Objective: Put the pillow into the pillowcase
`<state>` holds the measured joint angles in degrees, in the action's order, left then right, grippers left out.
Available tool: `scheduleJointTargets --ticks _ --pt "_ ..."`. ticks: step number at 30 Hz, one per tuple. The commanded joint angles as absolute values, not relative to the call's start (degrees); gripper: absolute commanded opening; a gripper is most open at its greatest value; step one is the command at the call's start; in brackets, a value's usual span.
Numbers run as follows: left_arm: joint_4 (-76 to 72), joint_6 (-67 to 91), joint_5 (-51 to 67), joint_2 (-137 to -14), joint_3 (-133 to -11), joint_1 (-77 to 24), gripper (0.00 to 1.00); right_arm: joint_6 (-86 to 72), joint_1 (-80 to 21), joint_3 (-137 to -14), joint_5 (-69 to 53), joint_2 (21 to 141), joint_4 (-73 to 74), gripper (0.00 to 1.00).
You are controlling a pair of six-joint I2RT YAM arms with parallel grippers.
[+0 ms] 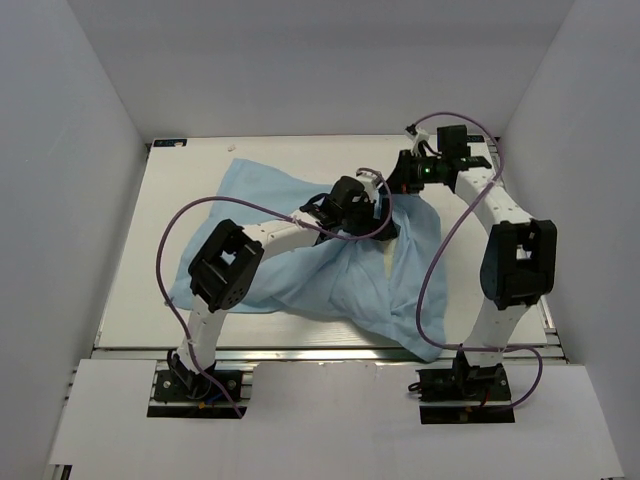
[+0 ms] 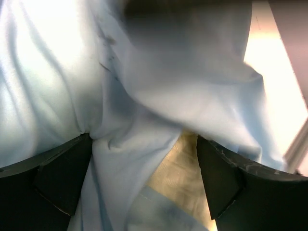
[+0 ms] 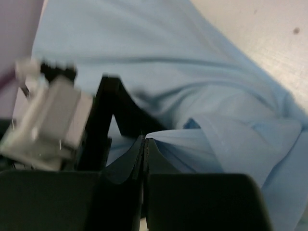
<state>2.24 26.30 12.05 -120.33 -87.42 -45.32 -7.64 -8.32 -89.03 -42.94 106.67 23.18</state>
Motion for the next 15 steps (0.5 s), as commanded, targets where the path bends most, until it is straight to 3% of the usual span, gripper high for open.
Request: scheduleJointTargets --ticks 1,6,15 --pt "8.79 31.28 16.96 -116.38 -87.63 -42.30 0.98 -2.48 -8.70 -83.69 -45.53 97.85 21.97 0.00" --pt "10.10 31.03 16.44 -111.37 -84.03 -36.14 0.98 -0.18 -7.38 -72.88 -45.18 90.89 20.13 0.00" --pt "9.67 30.15 18.71 -105.03 -77.43 -34.72 0.98 -1.23 -7.38 -70.40 -47.11 88.51 18.55 0.00"
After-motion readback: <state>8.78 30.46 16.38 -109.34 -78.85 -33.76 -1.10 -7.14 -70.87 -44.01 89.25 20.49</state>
